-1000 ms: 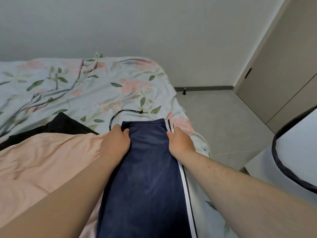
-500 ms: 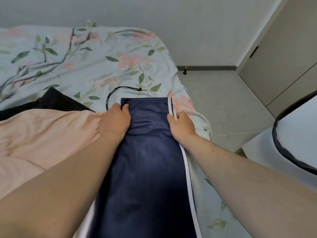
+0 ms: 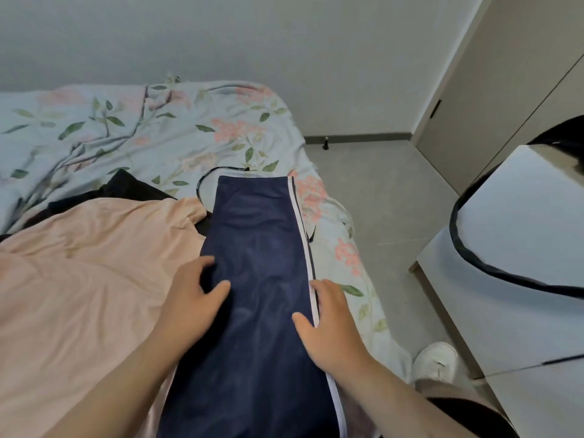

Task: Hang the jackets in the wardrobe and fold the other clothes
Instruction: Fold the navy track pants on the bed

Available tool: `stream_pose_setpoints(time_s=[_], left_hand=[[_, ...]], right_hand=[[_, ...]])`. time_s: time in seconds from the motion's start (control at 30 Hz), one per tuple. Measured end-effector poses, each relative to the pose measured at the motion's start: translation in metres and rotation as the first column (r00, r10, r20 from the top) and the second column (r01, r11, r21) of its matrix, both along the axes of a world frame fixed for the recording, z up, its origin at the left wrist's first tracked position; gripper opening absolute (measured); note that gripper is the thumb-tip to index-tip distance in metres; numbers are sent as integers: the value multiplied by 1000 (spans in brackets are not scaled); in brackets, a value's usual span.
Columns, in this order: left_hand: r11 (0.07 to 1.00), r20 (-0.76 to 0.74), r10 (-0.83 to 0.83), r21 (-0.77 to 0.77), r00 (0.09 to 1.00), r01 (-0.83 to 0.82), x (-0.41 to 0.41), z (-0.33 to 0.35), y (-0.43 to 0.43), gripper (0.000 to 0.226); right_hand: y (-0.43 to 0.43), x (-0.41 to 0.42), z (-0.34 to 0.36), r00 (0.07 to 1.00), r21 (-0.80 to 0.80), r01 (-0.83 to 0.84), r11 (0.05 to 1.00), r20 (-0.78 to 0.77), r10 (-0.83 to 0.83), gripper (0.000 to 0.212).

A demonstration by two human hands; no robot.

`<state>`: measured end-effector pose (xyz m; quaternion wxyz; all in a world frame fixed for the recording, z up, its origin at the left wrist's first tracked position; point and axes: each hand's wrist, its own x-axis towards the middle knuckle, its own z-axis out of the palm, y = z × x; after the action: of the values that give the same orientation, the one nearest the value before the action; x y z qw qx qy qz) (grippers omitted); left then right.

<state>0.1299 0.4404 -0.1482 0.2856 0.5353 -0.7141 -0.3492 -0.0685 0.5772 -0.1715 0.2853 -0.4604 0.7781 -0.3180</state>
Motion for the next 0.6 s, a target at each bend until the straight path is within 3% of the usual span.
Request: stream_pose_setpoints(time_s=[0.1, 0.2, 0.33, 0.4, 0.5, 0.6], left_hand=[[983, -43, 89, 166, 995, -81, 38, -5, 69, 42], [915, -98, 223, 363, 970, -174, 64, -1, 116, 35], [862, -82, 289, 455, 954, -222, 89, 2, 143, 23], [824, -109, 218, 553, 970, -123, 95, 2, 149, 9], [763, -127, 93, 646, 987, 11, 98, -3, 158, 8], [789, -138, 87, 615, 987, 17, 101, -9, 164, 12]], right_hand=[[23, 4, 10, 922, 127, 192, 973, 317, -223, 59], [52, 7, 16, 822, 246, 154, 957, 506, -262, 38], [81, 10, 24, 768, 350, 25, 936, 593, -242, 40], [92, 8, 25, 746, 371, -43, 928, 630, -217, 24], [107, 9, 25, 782, 373, -163, 913, 613, -111, 22], [115, 10, 24, 807, 366, -126, 922, 579, -120, 19]])
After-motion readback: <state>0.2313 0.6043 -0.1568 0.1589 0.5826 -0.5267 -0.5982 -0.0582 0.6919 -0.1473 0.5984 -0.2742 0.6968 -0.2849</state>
